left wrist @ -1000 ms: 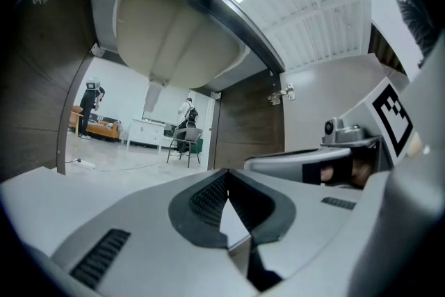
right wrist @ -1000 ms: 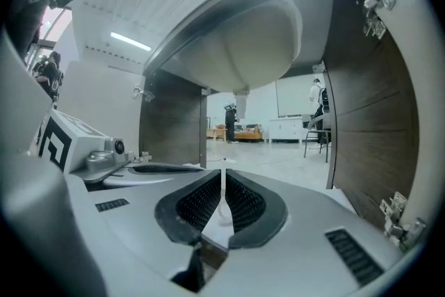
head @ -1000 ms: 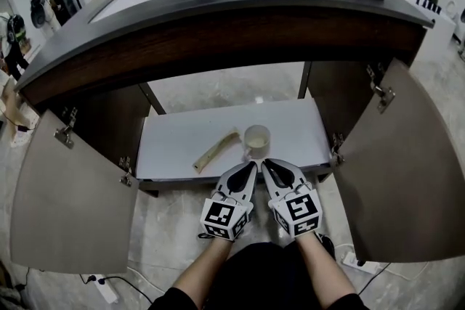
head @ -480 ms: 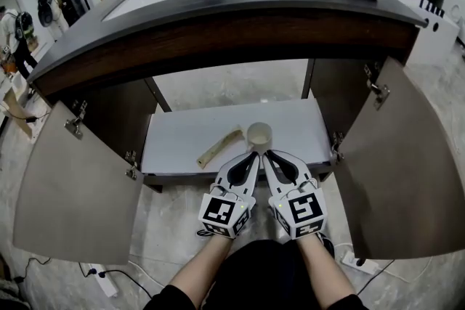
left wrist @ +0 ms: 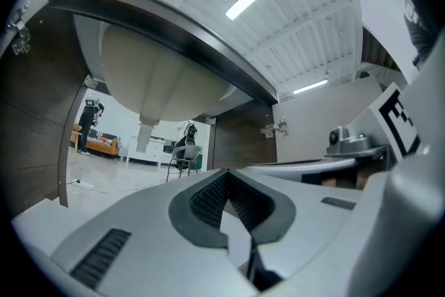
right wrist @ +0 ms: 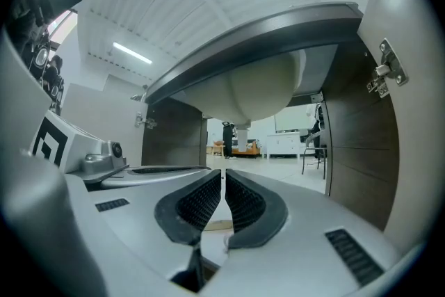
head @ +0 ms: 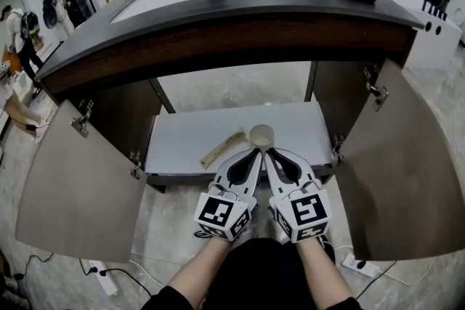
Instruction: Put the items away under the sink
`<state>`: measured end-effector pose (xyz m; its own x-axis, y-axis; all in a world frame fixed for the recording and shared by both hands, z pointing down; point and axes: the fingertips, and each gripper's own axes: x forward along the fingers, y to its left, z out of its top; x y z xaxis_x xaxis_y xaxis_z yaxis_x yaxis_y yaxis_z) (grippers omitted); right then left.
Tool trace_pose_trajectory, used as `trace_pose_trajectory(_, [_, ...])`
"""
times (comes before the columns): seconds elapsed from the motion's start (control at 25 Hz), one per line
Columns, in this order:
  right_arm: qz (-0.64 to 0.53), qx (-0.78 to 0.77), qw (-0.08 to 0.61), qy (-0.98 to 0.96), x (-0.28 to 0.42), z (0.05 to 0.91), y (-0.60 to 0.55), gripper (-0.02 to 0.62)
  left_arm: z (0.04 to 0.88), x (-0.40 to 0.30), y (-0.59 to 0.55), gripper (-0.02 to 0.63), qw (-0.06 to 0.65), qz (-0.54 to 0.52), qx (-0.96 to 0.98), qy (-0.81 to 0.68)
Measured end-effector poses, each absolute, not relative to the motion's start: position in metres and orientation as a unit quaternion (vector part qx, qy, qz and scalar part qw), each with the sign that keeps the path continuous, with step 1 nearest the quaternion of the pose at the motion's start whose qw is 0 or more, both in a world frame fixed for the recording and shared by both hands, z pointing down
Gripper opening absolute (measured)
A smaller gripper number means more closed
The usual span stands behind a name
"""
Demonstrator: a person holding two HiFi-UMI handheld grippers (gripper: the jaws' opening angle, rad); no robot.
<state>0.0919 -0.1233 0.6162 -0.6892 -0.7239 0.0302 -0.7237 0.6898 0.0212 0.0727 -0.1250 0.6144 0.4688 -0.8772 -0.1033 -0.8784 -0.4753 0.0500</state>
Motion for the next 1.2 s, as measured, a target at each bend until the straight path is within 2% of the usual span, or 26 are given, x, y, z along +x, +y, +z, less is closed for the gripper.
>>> trace_pose_trajectory(0.32, [-0.028, 0.412, 0.016, -0.911, 0.091, 0.588, -0.135, 0.040, 0.586, 0.073, -0.136, 0.008, 0.026, 0.062, -0.858, 0.510])
trace_pose_trajectory(0.52, [-0.044, 0.419, -0.018, -0.907, 0.090, 0.525, -0.144, 0.040, 0.524, 0.075, -0.139, 0.008, 0.038, 0.084, -0.862, 0.499])
trace_pose_trajectory(0.84, [-0.026, 0.432, 0.017, -0.901, 0.099, 0.433, -0.125, 0.040, 0.438, 0.084, -0.117, 0.008, -0.019, 0.064, -0.866, 0.496])
trace_pose_trajectory(1.2, [0.005, 0.440, 0.041, -0.897, 0.117, 0.326, -0.097, 0.041, 0.321, 0.101, -0.096, 0.008, -0.035, 0.039, -0.880, 0.473])
